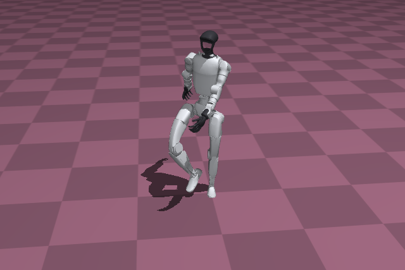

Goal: In place motions

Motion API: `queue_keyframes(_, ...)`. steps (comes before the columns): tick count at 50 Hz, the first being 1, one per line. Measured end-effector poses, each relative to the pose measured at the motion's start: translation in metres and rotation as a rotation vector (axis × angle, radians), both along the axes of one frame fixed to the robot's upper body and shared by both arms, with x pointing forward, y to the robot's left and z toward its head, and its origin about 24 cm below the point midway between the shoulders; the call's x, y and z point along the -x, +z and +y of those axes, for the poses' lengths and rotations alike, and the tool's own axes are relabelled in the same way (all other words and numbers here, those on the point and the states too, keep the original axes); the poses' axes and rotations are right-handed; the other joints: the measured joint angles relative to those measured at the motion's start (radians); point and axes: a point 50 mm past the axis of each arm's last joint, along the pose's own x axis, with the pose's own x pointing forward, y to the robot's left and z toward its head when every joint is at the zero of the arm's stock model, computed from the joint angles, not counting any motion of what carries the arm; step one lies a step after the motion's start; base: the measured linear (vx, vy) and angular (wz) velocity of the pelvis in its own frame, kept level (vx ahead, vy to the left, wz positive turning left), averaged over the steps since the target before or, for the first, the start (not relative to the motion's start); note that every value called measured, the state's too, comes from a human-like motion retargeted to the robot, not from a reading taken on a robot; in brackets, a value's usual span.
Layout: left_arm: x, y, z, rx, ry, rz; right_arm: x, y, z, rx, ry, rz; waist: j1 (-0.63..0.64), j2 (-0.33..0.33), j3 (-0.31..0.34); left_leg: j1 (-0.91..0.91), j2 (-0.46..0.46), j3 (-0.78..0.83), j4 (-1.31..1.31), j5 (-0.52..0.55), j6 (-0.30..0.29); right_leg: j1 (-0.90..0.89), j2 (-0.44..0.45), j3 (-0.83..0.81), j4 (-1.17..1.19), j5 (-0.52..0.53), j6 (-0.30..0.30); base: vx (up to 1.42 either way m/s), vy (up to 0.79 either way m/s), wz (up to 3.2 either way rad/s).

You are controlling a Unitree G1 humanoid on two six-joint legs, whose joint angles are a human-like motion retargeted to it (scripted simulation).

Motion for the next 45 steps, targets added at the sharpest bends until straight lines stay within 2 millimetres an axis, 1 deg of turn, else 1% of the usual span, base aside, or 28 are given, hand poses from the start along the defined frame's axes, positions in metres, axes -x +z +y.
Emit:
queue_keyframes(2,0.004,-0.003,-0.001,0.015,-0.005,0.0,0.006,0.003,0.001,0.032,0.005,-0.016,-0.001,-0.005,-0.025,0.008,-0.015,0.019,-0.009,-0.006,-0.002,0.064,-0.026,-0.014,-0.049,-0.023,-0.008,0.14,0.06,-0.09)
queue_keyframes(4,0.019,-0.019,-0.001,0.014,-0.04,0.075,0.003,-0.001,0.007,0.019,-0.01,-0.011,0.025,-0.007,-0.026,0.028,-0.026,0.04,-0.007,-0.014,-0.008,0.165,-0.008,0.015,-0.15,-0.014,0.004,0.02,0.08,-0.44)
queue_keyframes(5,0.031,-0.03,-0.001,0.014,-0.054,0.128,-0.002,-0.004,0.01,0.001,-0.02,-0.011,0.044,-0.008,-0.026,0.041,-0.031,0.056,-0.005,-0.018,-0.013,0.226,0.013,0.04,-0.219,0.0,0.009,0.07,0.06,-0.75)
queue_keyframes(7,0.069,-0.06,0.009,0.005,-0.025,0.262,-0.026,-0.019,0.018,-0.069,-0.008,-0.048,0.085,-0.009,-0.038,0.062,-0.035,0.089,0.015,-0.034,-0.027,0.374,0.084,0.113,-0.429,0.051,0.029,0.14,0.05,-0.79)
queue_keyframes(8,0.096,-0.077,0.015,-0.007,0.003,0.348,-0.042,-0.027,0.023,-0.117,0.009,-0.079,0.097,-0.009,-0.049,0.062,-0.037,0.084,0.034,-0.043,-0.034,0.455,0.118,0.15,-0.561,0.089,0.05,0.14,0.0,-0.5)
queue_keyframes(10,0.155,-0.105,0.026,-0.034,0.059,0.528,-0.075,-0.042,0.034,-0.214,0.052,-0.141,0.101,-0.002,-0.074,0.051,-0.031,0.082,0.091,-0.06,-0.05,0.6,0.162,0.178,-0.795,-0.051,0.097,0.11,-0.05,-0.16)
queue_keyframes(12,0.247,-0.129,0.045,-0.067,0.153,0.8,-0.136,-0.061,0.052,-0.367,0.138,-0.26,0.099,-0.029,-0.07,0.006,-0.029,0.103,0.298,-0.002,-0.061,0.739,0.126,0.104,-1.023,-0.207,0.114,0.1,0.0,-0.26)
queue_keyframes(13,0.285,-0.131,0.054,-0.074,0.192,0.921,-0.172,-0.067,0.063,-0.434,0.181,-0.34,0.118,-0.052,-0.05,-0.061,0.021,0.119,0.506,0.093,-0.071,0.765,0.091,0.121,-1.079,-0.215,0.118,-0.09,-0.1,-0.61)
queue_keyframes(15,0.339,-0.129,0.068,-0.083,0.261,1.085,-0.238,-0.069,0.086,-0.534,0.251,-0.505,0.16,-0.056,-0.036,-0.248,0.145,0.07,0.849,0.225,-0.038,0.747,0.107,0.221,-1.116,-0.203,0.119,-0.27,-0.24,-0.75)
queue_keyframes(17,0.405,-0.118,0.08,-0.083,0.397,1.261,-0.339,-0.053,0.123,-0.661,0.372,-0.8,0.224,-0.038,0.018,-0.56,0.101,-0.171,1.208,0.239,0.046,0.706,0.118,0.261,-1.09,-0.17,0.127,-0.4,-0.26,-0.96)
queue_keyframes(18,0.425,-0.112,0.082,-0.072,0.44,1.314,-0.374,-0.04,0.133,-0.698,0.422,-0.907,0.259,-0.038,0.054,-0.63,0.152,-0.161,1.325,0.205,0.061,0.707,0.121,0.278,-1.084,-0.16,0.119,-0.39,-0.21,-1.11)
queue_keyframes(20,0.461,-0.1,0.083,-0.051,0.526,1.415,-0.443,-0.001,0.156,-0.733,0.533,-1.149,0.338,-0.04,0.13,-0.765,0.349,-0.092,1.55,0.113,0.164,0.72,0.151,0.317,-1.095,-0.134,0.078,-0.33,-0.18,-1.1)
queue_keyframes(21,0.477,-0.094,0.082,-0.049,0.574,1.445,-0.475,0.024,0.162,-0.716,0.588,-1.282,0.373,-0.039,0.15,-0.84,0.399,-0.077,1.629,0.049,0.208,0.726,0.157,0.332,-1.114,-0.116,0.068,-0.24,-0.11,-0.94)
queue_keyframes(22,0.491,-0.088,0.081,-0.05,0.62,1.469,-0.5,0.048,0.166,-0.696,0.637,-1.403,0.404,-0.042,0.165,-0.908,0.429,-0.061,1.69,-0.003,0.244,0.728,0.159,0.346,-1.13,-0.101,0.058,-0.14,-0.03,-0.74)
queue_keyframes(24,0.513,-0.078,0.08,-0.056,0.698,1.495,-0.527,0.081,0.167,-0.648,0.703,-1.564,0.448,-0.066,0.169,-0.985,0.402,-0.016,1.715,-0.039,0.269,0.716,0.14,0.371,-1.138,-0.089,0.048,0.01,0.07,-0.59)
queue_keyframes(25,0.521,-0.073,0.08,-0.06,0.732,1.507,-0.535,0.091,0.167,-0.632,0.728,-1.616,0.468,-0.081,0.169,-0.998,0.382,0.011,1.703,-0.037,0.267,0.708,0.125,0.385,-1.137,-0.086,0.046,0.11,0.12,-0.63)
queue_keyframes(27,0.538,-0.063,0.081,-0.066,0.835,1.537,-0.546,0.109,0.169,-0.612,0.836,-1.675,0.503,-0.11,0.152,-0.994,0.371,0.061,1.654,-0.021,0.215,0.693,0.107,0.412,-1.14,-0.083,0.044,0.13,0.1,-0.39)
queue_keyframes(30,0.535,-0.063,0.087,-0.081,0.923,1.52,-0.545,0.11,0.172,-0.613,0.942,-1.646,0.458,-0.098,0.125,-0.956,0.383,0.025,1.624,-0.003,0.167,0.715,0.125,0.369,-1.162,-0.094,0.043,0.08,0.06,0.65)
queue_keyframes(32,0.512,-0.074,0.096,-0.094,0.863,1.466,-0.527,0.084,0.162,-0.619,0.919,-1.562,0.389,-0.067,0.06,-0.862,0.354,-0.035,1.527,0.042,0.119,0.734,0.157,0.3,-1.197,-0.107,0.051,0.16,0.17,1.55)
queue_keyframes(34,0.485,-0.086,0.101,-0.092,0.768,1.407,-0.496,0.047,0.151,-0.63,0.869,-1.429,0.321,-0.067,-0.003,-0.704,0.265,-0.037,1.333,0.083,0.089,0.737,0.154,0.245,-1.212,-0.126,0.064,0.34,0.26,1.51)
queue_keyframes(37,0.44,-0.103,0.103,-0.128,0.659,1.293,-0.418,-0.016,0.133,-0.641,0.768,-1.146,0.246,-0.097,-0.077,-0.419,0.071,-0.056,0.902,0.143,0.029,0.744,0.123,0.204,-1.19,-0.169,0.087,0.52,0.18,0.83)
queue_keyframes(38,0.417,-0.11,0.103,-0.174,0.642,1.224,-0.375,-0.039,0.124,-0.641,0.715,-1.006,0.217,-0.1,-0.095,-0.293,-0.008,-0.104,0.676,0.213,-0.01,0.756,0.125,0.188,-1.167,-0.192,0.095,0.66,0.11,0.68)
queue_keyframes(39,0.395,-0.115,0.103,-0.213,0.632,1.154,-0.336,-0.054,0.116,-0.641,0.661,-0.882,0.187,-0.1,-0.106,-0.18,-0.049,-0.097,0.495,0.144,-0.035,0.763,0.129,0.168,-1.133,-0.204,0.102,0.67,0.07,0.8)
queue_keyframes(40,0.373,-0.119,0.102,-0.247,0.626,1.084,-0.297,-0.065,0.109,-0.641,0.606,-0.767,0.157,-0.1,-0.113,-0.074,-0.07,-0.062,0.335,0.005,-0.055,0.768,0.135,0.146,-1.093,-0.211,0.108,0.55,0.01,1.19)
queue_keyframes(41,0.337,-0.124,0.097,-0.229,0.604,0.994,-0.253,-0.072,0.098,-0.631,0.545,-0.629,0.097,-0.081,-0.101,-0.004,-0.056,-0.02,0.202,-0.011,-0.006,0.756,0.144,0.074,-1.015,-0.124,0.106,0.36,-0.03,1.51)
queue_keyframes(42,0.297,-0.126,0.09,-0.195,0.577,0.898,-0.218,-0.074,0.089,-0.617,0.492,-0.511,0.039,-0.061,-0.084,0.04,-0.037,-0.009,0.101,-0.013,0.023,0.716,0.136,0.013,-0.906,-0.032,0.109,-0.04,-0.07,1.76)
queue_keyframes(43,0.247,-0.123,0.081,-0.127,0.534,0.792,-0.2,-0.073,0.08,-0.592,0.456,-0.434,-0.015,-0.042,-0.058,0.031,-0.008,-0.063,0.063,0.012,0.013,0.62,0.093,-0.024,-0.737,0.072,0.125,-0.49,-0.12,1.15)
queue_keyframes(45,0.138,-0.095,0.061,0.024,0.411,0.504,-0.168,-0.067,0.063,-0.493,0.369,-0.315,-0.049,-0.018,0.0,-0.035,0.036,-0.091,0.044,0.041,0.012,0.353,0.074,0.003,-0.368,0.118,0.057,-0.86,-0.12,-0.27)
